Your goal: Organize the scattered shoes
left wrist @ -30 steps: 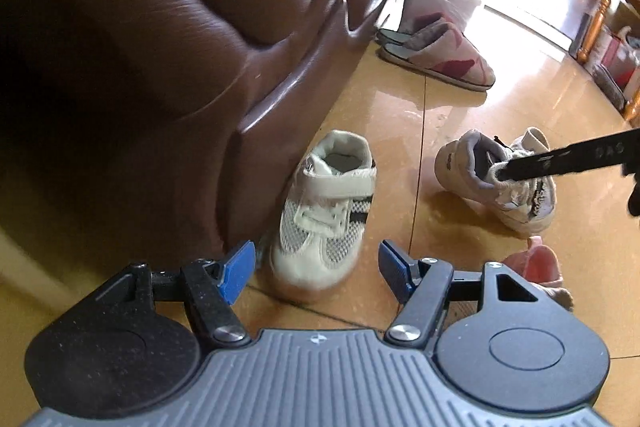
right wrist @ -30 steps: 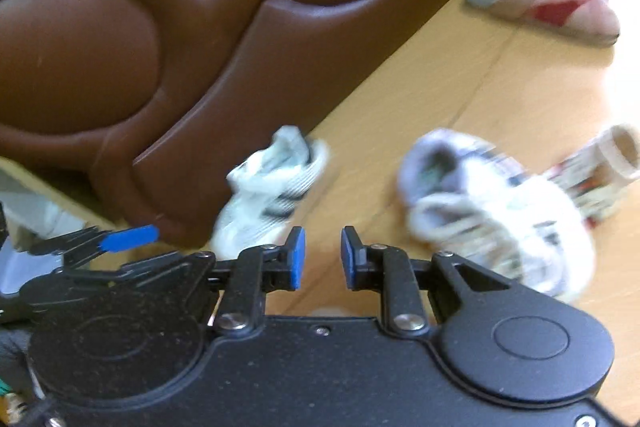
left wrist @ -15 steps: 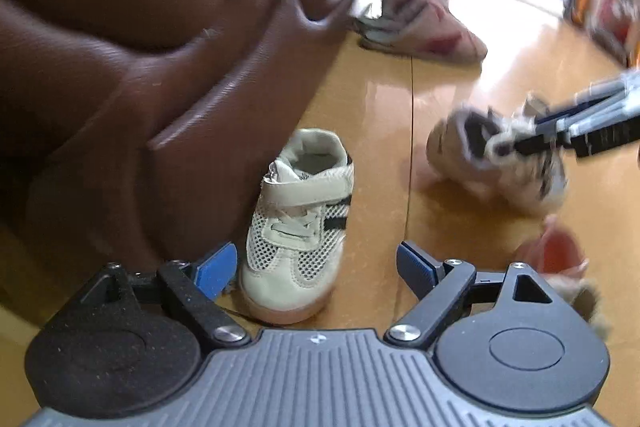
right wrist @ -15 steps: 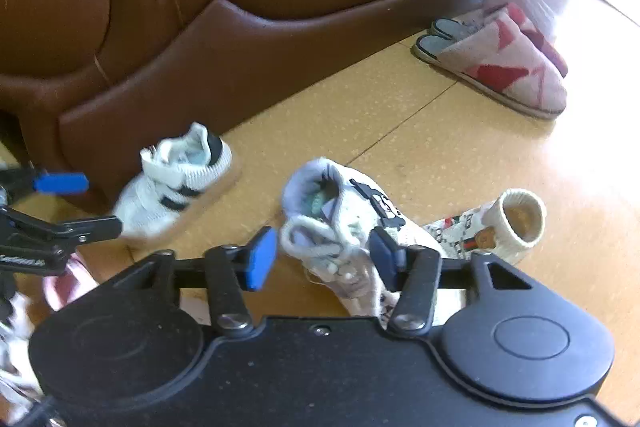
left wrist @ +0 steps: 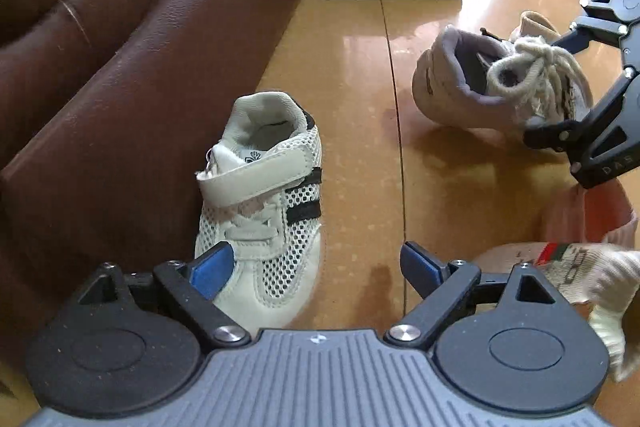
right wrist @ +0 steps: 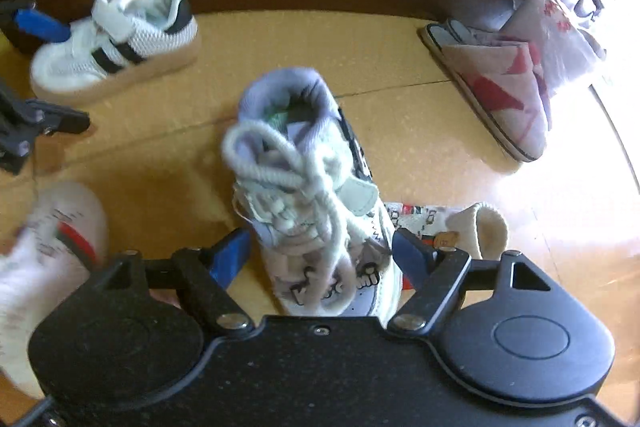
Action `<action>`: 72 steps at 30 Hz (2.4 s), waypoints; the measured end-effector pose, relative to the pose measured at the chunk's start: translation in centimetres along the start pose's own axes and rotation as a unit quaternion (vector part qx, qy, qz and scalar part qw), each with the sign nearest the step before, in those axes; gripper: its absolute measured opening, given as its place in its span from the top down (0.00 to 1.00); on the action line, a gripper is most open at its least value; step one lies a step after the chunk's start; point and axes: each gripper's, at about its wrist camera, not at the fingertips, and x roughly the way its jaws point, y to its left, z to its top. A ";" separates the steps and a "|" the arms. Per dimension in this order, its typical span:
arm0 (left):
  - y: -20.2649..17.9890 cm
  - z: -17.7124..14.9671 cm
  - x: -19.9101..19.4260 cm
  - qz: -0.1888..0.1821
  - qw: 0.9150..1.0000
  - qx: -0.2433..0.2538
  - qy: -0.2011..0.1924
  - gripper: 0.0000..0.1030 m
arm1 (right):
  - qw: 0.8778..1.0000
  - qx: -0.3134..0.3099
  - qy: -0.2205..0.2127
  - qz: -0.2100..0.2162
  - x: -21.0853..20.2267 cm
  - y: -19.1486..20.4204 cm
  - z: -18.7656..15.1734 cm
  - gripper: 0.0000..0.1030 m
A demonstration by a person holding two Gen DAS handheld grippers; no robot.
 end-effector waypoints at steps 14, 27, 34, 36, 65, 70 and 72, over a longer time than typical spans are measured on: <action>-0.8 -0.6 -3.8 -0.143 0.989 0.013 0.027 0.74 | 0.963 0.215 0.094 0.135 -0.1 -5.4 -2.1 0.22; 5.0 0.6 -5.1 -0.040 0.950 -0.300 -0.070 0.39 | 0.895 0.375 0.000 0.242 -3.5 -13.9 -4.9 0.22; 4.9 1.4 -1.4 0.000 0.943 -0.331 -0.022 0.64 | 0.916 0.362 -0.025 0.170 -3.1 -15.0 -2.8 0.24; 4.7 1.9 -0.7 0.008 0.947 -0.320 -0.016 0.64 | 0.921 0.355 -0.017 0.159 -2.7 -14.3 -2.6 0.26; 3.5 2.9 -6.6 -0.112 0.973 -0.196 -0.054 0.90 | 0.945 0.322 -0.007 0.061 -5.7 -11.8 -2.2 0.86; 4.7 2.9 -13.9 -0.134 0.972 -0.176 -0.074 0.90 | 0.928 0.364 -0.040 0.071 -11.7 -12.8 -1.6 0.86; 5.1 2.7 -15.6 -0.136 0.973 -0.171 -0.075 0.90 | 0.923 0.374 -0.045 0.081 -14.1 -12.2 -1.3 0.86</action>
